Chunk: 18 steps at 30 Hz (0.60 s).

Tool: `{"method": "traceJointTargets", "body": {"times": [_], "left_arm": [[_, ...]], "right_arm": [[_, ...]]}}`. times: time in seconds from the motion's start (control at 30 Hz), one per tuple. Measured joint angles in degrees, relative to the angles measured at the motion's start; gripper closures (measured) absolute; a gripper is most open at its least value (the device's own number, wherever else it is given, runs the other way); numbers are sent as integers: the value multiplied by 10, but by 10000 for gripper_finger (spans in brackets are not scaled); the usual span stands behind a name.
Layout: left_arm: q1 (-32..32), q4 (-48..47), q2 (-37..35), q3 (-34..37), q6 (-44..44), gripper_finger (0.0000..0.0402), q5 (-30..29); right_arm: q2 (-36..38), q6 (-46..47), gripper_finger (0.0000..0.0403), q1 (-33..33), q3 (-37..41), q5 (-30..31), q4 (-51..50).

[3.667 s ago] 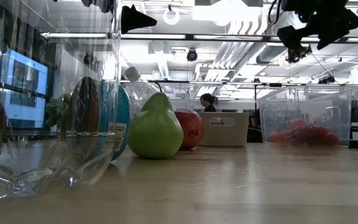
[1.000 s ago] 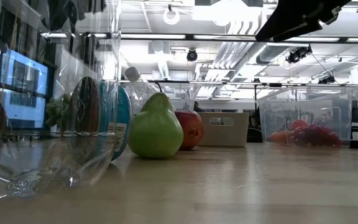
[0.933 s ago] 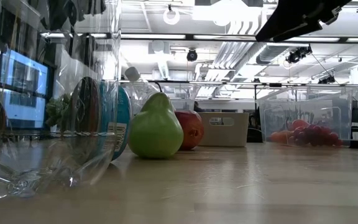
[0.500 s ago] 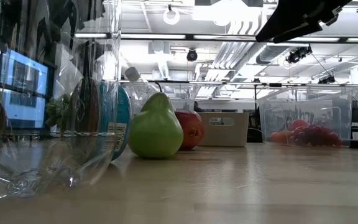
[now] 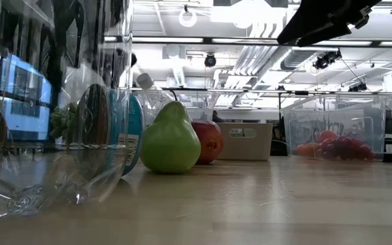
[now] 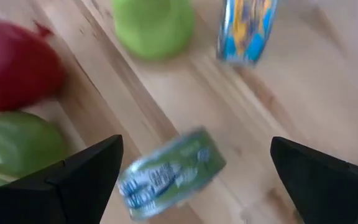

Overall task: Pick & Place Food Item
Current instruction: Put the green tuna can into the gray bin

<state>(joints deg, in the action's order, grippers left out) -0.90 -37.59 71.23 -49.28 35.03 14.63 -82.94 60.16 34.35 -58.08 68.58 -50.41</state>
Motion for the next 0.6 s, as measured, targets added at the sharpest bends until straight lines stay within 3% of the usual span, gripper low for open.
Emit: {"method": "traceJointTargets", "body": {"times": [0.33,0.6], "left_arm": [[-22,-24,34,-1,130,4,19],[-72,-23,37,0,149,4,60]], "right_arm": [[0,-3,8,-3,0,8,28],[0,-4,8,-33,0,-10,53]]}}
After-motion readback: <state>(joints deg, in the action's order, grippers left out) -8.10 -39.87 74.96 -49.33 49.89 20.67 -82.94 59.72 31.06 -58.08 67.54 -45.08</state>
